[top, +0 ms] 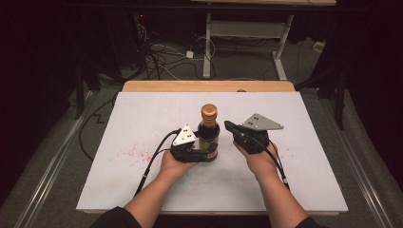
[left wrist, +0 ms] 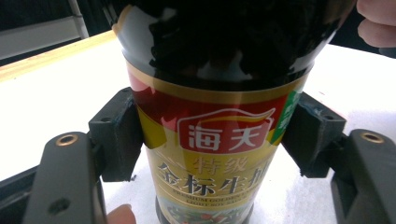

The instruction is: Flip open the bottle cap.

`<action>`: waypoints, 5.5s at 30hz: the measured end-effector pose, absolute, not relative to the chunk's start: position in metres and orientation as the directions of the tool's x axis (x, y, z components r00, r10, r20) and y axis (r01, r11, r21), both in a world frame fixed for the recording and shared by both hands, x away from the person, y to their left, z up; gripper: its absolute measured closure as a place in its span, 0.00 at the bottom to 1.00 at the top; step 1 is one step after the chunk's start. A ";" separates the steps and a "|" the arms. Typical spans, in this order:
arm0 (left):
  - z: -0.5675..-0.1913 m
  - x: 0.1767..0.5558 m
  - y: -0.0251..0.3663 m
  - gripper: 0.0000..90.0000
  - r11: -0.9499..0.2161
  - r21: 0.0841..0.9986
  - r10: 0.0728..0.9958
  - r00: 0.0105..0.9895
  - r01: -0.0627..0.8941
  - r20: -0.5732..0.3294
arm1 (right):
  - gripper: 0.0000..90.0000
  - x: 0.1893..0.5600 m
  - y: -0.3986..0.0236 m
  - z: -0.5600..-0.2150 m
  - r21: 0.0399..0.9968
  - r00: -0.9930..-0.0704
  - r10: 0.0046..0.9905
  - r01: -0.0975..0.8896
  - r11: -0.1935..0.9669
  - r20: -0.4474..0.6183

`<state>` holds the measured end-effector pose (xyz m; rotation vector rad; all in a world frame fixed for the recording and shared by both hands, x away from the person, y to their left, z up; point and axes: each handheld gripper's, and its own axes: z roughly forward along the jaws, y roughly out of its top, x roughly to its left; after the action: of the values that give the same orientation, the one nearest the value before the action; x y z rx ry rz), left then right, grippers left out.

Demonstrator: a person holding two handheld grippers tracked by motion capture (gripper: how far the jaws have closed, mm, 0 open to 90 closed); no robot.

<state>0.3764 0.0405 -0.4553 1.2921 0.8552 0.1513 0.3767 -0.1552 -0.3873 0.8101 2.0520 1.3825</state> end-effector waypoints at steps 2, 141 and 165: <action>-0.456 0.376 0.041 0.31 0.311 0.883 0.547 0.694 0.351 -0.468 | 1.00 0.376 -0.154 -0.386 0.938 -0.683 0.724 0.183 0.294 -0.094; -0.463 0.373 0.038 0.32 0.291 0.907 0.604 0.676 0.304 -0.421 | 1.00 0.349 -0.136 -0.316 0.897 -0.725 0.668 0.168 0.408 -0.168; -0.463 0.372 0.036 0.32 0.325 0.895 0.586 0.678 0.306 -0.444 | 1.00 0.353 -0.125 -0.308 0.894 -0.735 0.653 0.154 0.422 -0.181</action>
<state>0.3720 0.0363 -0.4626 1.2681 0.8621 0.2171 0.3527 -0.1250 -0.3079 0.6817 2.1670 1.2852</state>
